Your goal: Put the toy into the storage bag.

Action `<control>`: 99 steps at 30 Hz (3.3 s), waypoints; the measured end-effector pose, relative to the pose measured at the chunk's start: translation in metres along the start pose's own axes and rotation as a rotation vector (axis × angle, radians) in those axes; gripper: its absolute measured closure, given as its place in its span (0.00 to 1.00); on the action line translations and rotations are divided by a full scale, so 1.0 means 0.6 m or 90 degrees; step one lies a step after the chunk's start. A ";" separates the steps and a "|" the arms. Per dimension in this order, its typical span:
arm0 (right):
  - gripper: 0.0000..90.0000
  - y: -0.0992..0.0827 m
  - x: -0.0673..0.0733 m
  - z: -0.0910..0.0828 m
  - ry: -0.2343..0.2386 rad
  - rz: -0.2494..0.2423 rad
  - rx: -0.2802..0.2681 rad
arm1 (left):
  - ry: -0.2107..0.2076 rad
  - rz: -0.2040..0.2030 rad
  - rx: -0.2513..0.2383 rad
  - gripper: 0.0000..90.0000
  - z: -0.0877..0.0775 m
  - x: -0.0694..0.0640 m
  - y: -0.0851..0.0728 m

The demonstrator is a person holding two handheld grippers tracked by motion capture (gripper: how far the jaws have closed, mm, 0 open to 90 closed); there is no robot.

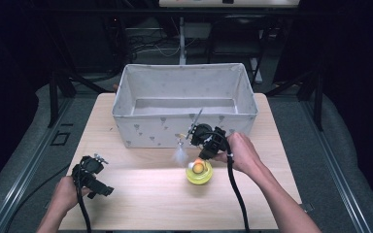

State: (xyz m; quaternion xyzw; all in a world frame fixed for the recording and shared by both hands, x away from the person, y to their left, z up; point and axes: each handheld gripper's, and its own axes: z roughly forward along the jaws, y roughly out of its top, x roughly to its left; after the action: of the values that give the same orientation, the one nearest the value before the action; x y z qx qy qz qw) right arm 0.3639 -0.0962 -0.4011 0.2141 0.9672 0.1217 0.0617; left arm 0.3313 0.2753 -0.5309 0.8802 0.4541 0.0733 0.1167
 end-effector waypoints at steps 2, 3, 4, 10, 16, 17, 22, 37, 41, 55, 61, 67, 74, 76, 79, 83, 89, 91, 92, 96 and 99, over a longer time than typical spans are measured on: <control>0.98 0.000 -0.001 -0.005 -0.001 0.000 -0.006 | 0.001 -0.002 -0.004 0.00 -0.001 0.000 0.000; 0.98 0.001 -0.002 -0.009 0.002 0.001 -0.005 | 0.000 -0.005 -0.006 0.00 -0.002 0.001 -0.001; 0.98 0.002 -0.003 -0.012 0.000 -0.001 -0.005 | 0.001 -0.005 -0.006 0.00 -0.002 0.001 -0.001; 0.98 0.008 -0.006 -0.028 -0.007 -0.009 0.001 | 0.003 -0.002 -0.001 0.00 0.000 0.000 -0.001; 0.98 0.012 -0.012 -0.049 -0.006 -0.011 -0.005 | 0.004 0.000 0.002 0.00 0.000 -0.003 0.000; 0.98 0.012 -0.013 -0.051 -0.005 -0.011 -0.006 | 0.004 0.000 0.002 0.00 0.000 -0.002 -0.001; 0.98 0.016 -0.016 -0.064 0.001 -0.016 -0.008 | 0.003 0.001 0.005 0.00 0.001 -0.002 0.000; 0.98 0.022 -0.027 -0.086 0.007 -0.018 -0.007 | 0.003 0.010 0.013 0.00 0.003 -0.005 0.001; 0.98 0.024 -0.030 -0.094 0.011 -0.018 -0.004 | 0.002 0.007 0.016 0.00 0.005 -0.005 0.000; 0.98 0.031 -0.042 -0.145 0.024 -0.006 -0.020 | -0.001 0.007 0.018 0.00 0.005 -0.004 0.001; 0.98 0.030 -0.049 -0.167 0.026 0.003 -0.035 | -0.001 0.006 0.017 0.00 0.006 -0.004 0.001; 0.98 0.031 -0.056 -0.183 0.022 0.007 -0.041 | -0.002 0.007 0.019 0.00 0.007 -0.005 0.001; 0.98 0.033 -0.062 -0.195 0.014 0.014 -0.042 | -0.002 0.008 0.022 0.00 0.005 -0.003 0.001; 0.98 0.033 -0.064 -0.200 0.010 0.015 -0.043 | -0.003 0.009 0.022 0.00 0.006 -0.003 0.001; 0.98 0.032 -0.068 -0.206 0.007 0.019 -0.044 | -0.003 0.006 0.022 0.00 0.007 -0.002 0.001; 0.98 0.032 -0.074 -0.217 0.005 0.024 -0.052 | -0.006 0.003 0.022 0.00 0.007 -0.002 0.002; 0.98 0.033 -0.087 -0.226 0.004 0.036 -0.055 | -0.006 0.005 0.027 0.00 0.008 -0.002 0.001; 0.98 0.035 -0.092 -0.229 0.001 0.041 -0.057 | -0.006 0.007 0.027 0.00 0.008 -0.002 0.002; 0.98 0.036 -0.093 -0.230 0.001 0.041 -0.058 | -0.006 0.006 0.026 0.00 0.008 -0.002 0.001; 0.98 0.043 -0.100 -0.240 -0.008 0.046 -0.065 | -0.007 0.007 0.029 0.00 0.009 -0.002 0.002; 0.98 0.048 -0.104 -0.249 -0.014 0.050 -0.072 | -0.007 0.006 0.029 0.00 0.010 -0.002 0.002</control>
State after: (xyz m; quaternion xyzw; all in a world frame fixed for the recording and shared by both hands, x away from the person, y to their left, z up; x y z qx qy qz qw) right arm 0.4060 -0.1286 -0.2455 0.2492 0.9490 0.1762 0.0793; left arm 0.3328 0.2728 -0.5363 0.8854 0.4505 0.0583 0.0987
